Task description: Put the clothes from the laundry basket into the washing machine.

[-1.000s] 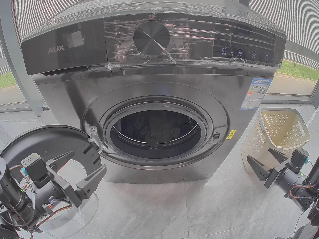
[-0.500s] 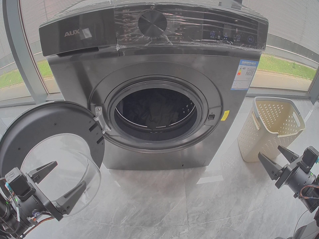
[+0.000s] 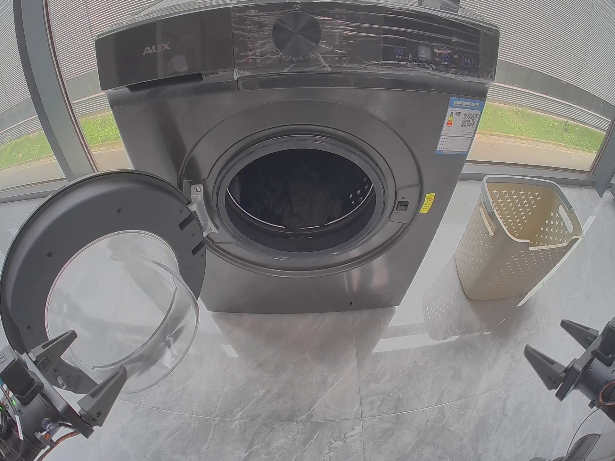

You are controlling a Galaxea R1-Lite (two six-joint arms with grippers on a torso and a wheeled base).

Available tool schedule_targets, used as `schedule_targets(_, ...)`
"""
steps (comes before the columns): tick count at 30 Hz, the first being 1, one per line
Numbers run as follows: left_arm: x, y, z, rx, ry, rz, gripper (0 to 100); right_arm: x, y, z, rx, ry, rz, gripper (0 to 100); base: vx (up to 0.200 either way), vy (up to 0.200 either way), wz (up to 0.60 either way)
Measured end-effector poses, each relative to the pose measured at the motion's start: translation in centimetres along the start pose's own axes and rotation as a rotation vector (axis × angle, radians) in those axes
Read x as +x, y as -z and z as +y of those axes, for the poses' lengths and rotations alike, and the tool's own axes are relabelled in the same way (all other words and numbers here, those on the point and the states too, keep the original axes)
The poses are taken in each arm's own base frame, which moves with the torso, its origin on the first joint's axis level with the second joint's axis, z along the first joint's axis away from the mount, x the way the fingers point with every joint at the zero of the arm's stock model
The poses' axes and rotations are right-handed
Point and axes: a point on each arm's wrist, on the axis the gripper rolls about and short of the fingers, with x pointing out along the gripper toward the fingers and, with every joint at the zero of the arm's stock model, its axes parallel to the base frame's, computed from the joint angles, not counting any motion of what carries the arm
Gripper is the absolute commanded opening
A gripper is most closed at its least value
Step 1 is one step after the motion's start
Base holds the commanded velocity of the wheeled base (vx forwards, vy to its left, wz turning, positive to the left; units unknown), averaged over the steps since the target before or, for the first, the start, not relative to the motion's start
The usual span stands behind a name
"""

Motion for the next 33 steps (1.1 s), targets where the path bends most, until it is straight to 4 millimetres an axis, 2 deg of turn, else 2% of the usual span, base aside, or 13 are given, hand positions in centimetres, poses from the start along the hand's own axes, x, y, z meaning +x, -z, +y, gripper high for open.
schedule_targets(4,-1.3,0.6,0.7,-0.003,-0.066,-0.012,100,-1.9,0.0,-1.0,-0.025,0.118,-0.079,100,0.000,0.000,0.00)
schedule_targets(7,-2.3,1.4,1.0,-0.003,-0.114,0.001,100,-3.2,0.3,-1.4,-0.033,0.181,-0.117,100,-0.200,0.000,0.00)
schedule_targets(10,-3.4,2.3,1.2,-0.007,-0.157,0.020,100,-4.4,1.1,-1.4,-0.035,0.224,-0.127,100,-0.200,0.000,0.00)
schedule_targets(17,-5.5,4.5,1.2,-0.020,-0.230,0.044,100,-6.7,3.7,-1.1,-0.035,0.239,-0.101,100,0.000,0.000,0.00)
schedule_targets(25,-6.7,5.1,0.9,-0.015,-0.316,-0.042,100,-8.0,5.2,-0.5,-0.040,0.209,-0.159,100,0.000,0.000,0.00)
schedule_targets(33,-7.4,5.5,0.5,0.036,-0.403,-0.122,100,-8.5,6.2,-0.5,-0.031,0.296,-0.163,100,0.000,0.000,0.00)
